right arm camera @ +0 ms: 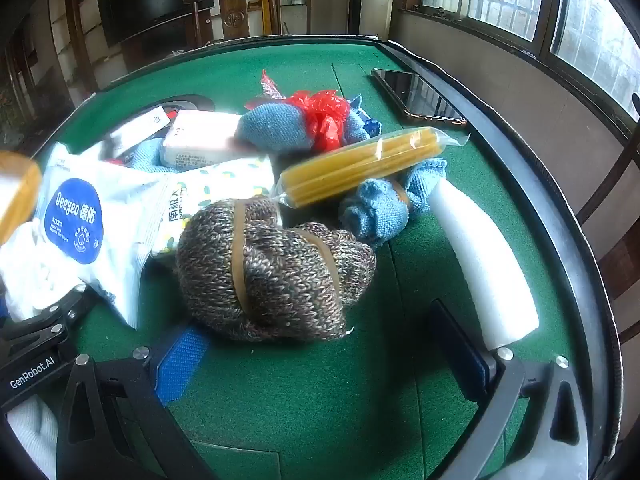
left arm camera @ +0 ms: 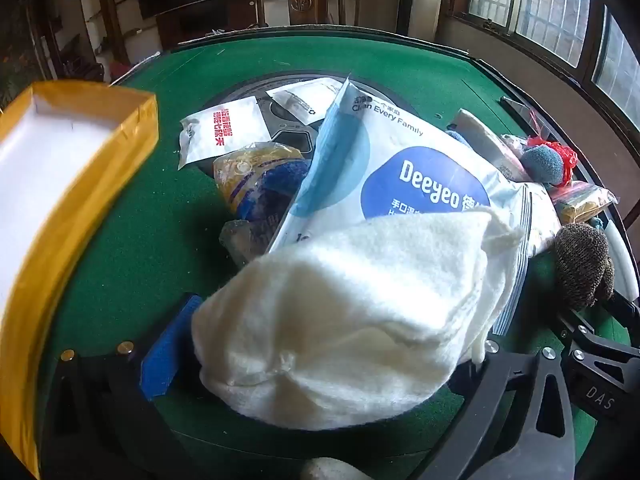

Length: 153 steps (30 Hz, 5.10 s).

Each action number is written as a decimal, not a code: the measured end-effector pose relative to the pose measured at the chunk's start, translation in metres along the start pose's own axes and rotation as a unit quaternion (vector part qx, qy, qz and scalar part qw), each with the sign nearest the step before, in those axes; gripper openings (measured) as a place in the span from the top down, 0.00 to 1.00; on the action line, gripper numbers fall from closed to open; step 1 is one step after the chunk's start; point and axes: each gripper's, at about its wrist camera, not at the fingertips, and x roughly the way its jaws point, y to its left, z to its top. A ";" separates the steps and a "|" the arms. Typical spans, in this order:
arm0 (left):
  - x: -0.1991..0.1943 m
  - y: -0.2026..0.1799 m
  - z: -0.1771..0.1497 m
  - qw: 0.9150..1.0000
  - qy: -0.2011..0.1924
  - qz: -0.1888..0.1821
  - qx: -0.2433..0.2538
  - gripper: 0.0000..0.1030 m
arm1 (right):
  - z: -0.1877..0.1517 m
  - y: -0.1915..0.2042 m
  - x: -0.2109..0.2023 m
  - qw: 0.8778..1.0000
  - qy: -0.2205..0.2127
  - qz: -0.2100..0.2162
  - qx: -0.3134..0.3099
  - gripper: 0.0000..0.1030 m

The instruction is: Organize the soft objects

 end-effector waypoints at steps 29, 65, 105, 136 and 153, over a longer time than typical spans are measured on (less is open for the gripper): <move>0.000 0.000 0.000 1.000 0.001 -0.001 -0.001 0.00 | 0.000 0.000 0.000 1.000 0.001 0.000 0.000 0.01; -0.008 0.004 -0.009 0.998 0.025 -0.030 0.041 0.00 | -0.004 -0.002 -0.005 0.999 0.047 0.009 -0.011 0.01; -0.010 0.005 -0.011 0.998 0.024 -0.031 0.041 0.00 | 0.039 -0.035 -0.072 0.970 -0.204 -0.104 0.081 0.01; -0.010 0.005 -0.011 0.998 0.024 -0.031 0.041 0.00 | 0.039 -0.033 -0.073 0.975 -0.192 -0.075 0.080 0.01; -0.010 0.005 -0.011 0.998 0.024 -0.032 0.040 0.00 | 0.038 -0.029 -0.084 0.968 -0.217 -0.104 0.074 0.01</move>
